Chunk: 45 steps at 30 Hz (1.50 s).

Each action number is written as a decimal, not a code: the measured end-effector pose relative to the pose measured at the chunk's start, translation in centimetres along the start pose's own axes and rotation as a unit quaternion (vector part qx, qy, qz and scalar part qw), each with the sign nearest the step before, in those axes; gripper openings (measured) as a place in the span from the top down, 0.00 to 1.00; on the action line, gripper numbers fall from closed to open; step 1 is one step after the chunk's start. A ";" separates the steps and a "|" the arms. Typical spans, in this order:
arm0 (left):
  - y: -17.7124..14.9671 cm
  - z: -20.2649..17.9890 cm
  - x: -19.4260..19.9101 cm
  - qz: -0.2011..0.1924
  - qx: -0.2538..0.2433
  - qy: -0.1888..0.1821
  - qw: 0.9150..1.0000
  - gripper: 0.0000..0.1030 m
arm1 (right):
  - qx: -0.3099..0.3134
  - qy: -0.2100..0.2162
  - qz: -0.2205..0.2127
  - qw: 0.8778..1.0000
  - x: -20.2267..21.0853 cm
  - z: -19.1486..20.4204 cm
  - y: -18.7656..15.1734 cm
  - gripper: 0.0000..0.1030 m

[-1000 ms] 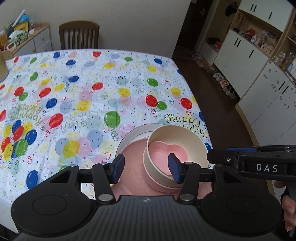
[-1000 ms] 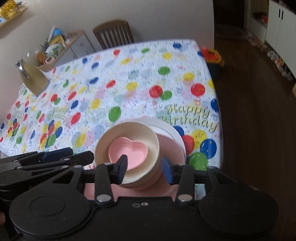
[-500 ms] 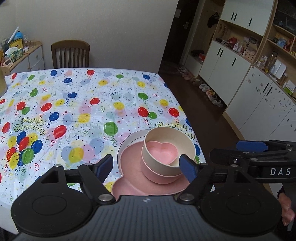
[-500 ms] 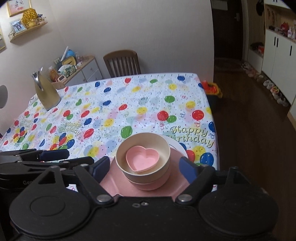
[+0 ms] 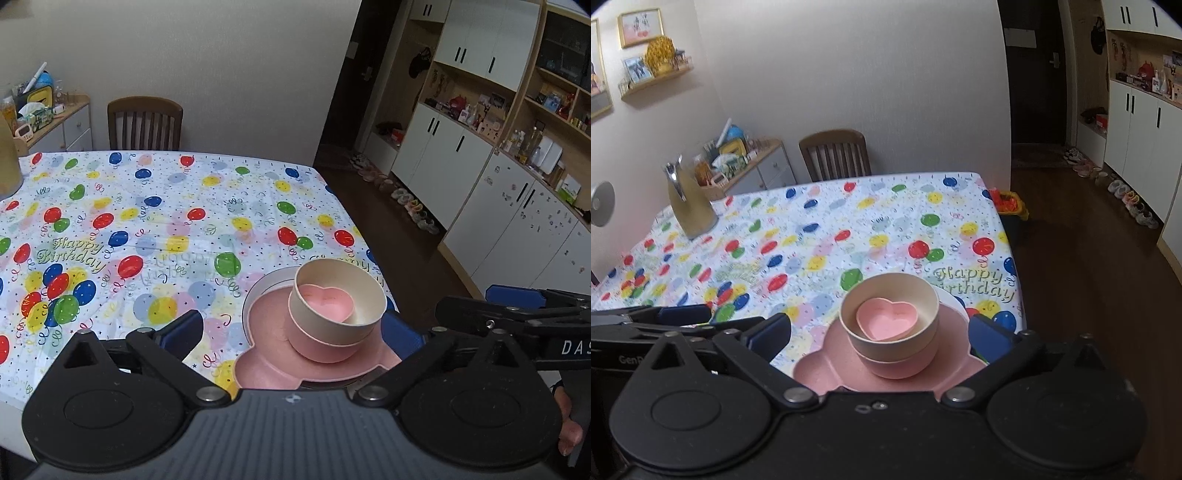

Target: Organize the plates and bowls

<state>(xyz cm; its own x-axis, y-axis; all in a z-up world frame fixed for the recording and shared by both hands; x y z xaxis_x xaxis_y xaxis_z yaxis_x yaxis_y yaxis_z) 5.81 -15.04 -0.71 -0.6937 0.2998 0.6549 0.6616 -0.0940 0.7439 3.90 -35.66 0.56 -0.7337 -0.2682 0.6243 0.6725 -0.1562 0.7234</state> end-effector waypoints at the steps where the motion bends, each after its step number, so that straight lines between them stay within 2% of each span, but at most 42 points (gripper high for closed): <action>1: -0.1 0.1 0.1 0.000 0.002 0.001 1.000 0.00 | 0.002 0.000 -0.002 1.000 0.1 0.1 -0.1 0.00; 9: -0.8 0.6 1.4 -0.008 -0.001 0.015 1.000 0.00 | 0.009 -0.005 -0.023 1.000 0.8 0.8 -1.8 0.00; 20: -2.1 1.0 2.6 -0.006 0.003 0.021 1.000 0.00 | -0.037 -0.024 -0.028 0.999 1.7 1.7 -3.9 0.00; 32: -2.1 1.2 3.5 -0.010 0.003 0.035 0.999 0.00 | -0.033 -0.050 -0.044 0.997 2.4 2.4 -4.1 0.00; 45: -2.6 0.8 4.0 0.000 -0.006 0.024 1.000 0.00 | -0.038 -0.059 -0.039 0.997 2.7 2.3 -4.4 0.00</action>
<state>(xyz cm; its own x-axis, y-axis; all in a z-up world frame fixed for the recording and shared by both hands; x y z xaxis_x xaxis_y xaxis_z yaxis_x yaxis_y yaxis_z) 1.59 -12.90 -0.12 -0.7073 0.2537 0.6598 0.6579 -0.1053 0.7457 -1.27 -33.50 -0.20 -0.7871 -0.1392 0.6009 0.6153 -0.2457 0.7490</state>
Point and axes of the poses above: each gripper's, at about its wrist camera, not at the fingertips, and x roughly against the way its jaws point, z to its left, y to its top, the point moved 2 cm from there along -x, roughly the way its jaws point, and after that the axes turned 7 degrees about -x, right-handed, at the moved point
